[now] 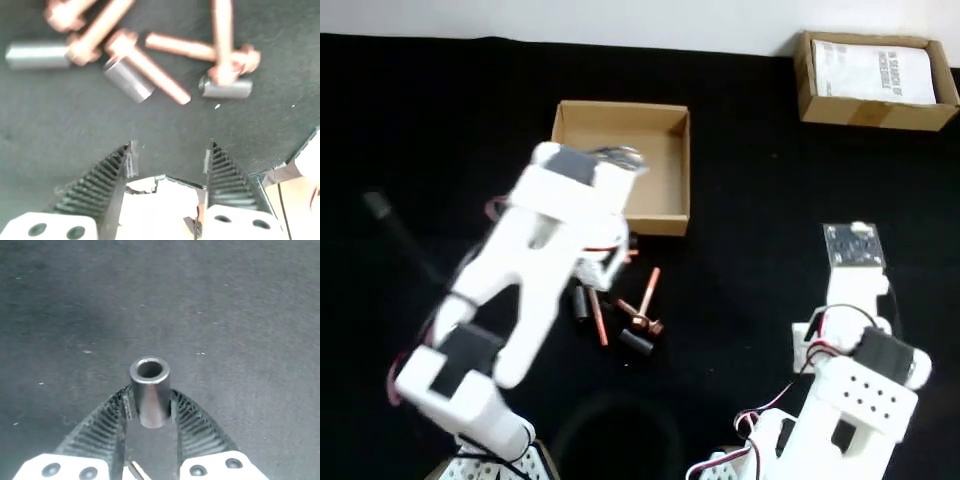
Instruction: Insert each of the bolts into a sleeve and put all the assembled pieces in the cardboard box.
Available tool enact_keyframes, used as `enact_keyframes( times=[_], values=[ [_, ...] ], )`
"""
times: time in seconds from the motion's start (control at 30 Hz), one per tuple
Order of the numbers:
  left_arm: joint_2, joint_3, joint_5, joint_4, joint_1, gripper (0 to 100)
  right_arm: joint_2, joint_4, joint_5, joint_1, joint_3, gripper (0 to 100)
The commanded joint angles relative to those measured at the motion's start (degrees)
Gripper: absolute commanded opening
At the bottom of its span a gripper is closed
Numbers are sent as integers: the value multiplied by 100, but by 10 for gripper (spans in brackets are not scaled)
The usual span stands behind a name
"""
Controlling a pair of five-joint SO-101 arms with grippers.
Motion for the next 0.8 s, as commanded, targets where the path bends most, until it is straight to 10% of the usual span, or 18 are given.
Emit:
enact_keyframes(
  times=[0.0,0.77],
  values=[
    [708,-796,0,97,233,223,-251,-171,158,312,145,7],
    [2070,-2062,308,114,1112,224,-277,-171,123,330,295,7]
  ],
)
